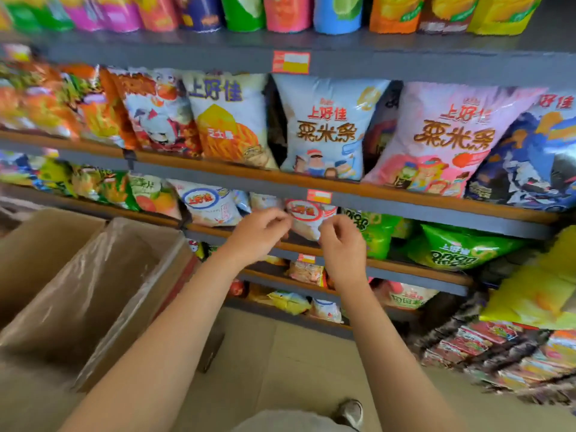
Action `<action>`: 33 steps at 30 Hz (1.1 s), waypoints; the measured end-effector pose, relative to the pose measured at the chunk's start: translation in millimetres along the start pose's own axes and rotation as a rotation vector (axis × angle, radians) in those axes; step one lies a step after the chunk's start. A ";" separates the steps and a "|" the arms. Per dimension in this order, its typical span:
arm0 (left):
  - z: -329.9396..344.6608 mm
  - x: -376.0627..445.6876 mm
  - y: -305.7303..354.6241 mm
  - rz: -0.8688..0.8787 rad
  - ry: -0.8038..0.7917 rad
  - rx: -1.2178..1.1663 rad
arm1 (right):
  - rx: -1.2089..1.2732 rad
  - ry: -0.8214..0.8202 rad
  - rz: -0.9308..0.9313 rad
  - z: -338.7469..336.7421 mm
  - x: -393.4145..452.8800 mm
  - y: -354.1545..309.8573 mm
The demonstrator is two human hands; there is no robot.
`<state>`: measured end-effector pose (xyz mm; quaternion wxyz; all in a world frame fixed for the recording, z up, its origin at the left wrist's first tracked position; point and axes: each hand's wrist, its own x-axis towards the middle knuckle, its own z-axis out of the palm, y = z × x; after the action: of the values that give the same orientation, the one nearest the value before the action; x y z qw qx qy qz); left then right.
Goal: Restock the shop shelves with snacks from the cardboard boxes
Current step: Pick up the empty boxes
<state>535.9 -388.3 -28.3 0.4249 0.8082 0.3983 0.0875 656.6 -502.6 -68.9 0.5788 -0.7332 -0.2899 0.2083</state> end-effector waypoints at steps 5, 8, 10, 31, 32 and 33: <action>-89.2 -79.2 -138.9 -0.221 -0.183 0.131 | -0.265 -0.305 0.078 138.2 -64.0 2.6; -144.5 -135.0 -213.3 -0.295 -0.029 0.002 | -0.277 -0.438 0.067 223.5 -112.0 -10.6; -178.4 -165.3 -260.1 -0.360 0.062 -0.036 | -0.318 -0.528 0.029 279.8 -137.0 -19.0; -362.5 -149.5 -538.2 -0.684 0.233 -0.240 | -0.183 -0.753 0.487 641.8 -134.2 1.2; -372.0 -138.2 -547.8 -0.689 0.257 -0.214 | -0.180 -0.757 0.508 659.0 -129.8 3.6; -379.2 -127.1 -556.9 -0.680 0.289 -0.174 | -0.181 -0.764 0.530 675.3 -126.1 6.3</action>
<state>-48.0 -66.4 -188.1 0.4362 0.5700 0.6907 0.0878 130.9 -96.1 -243.2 0.2914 -0.7002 -0.3019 0.5776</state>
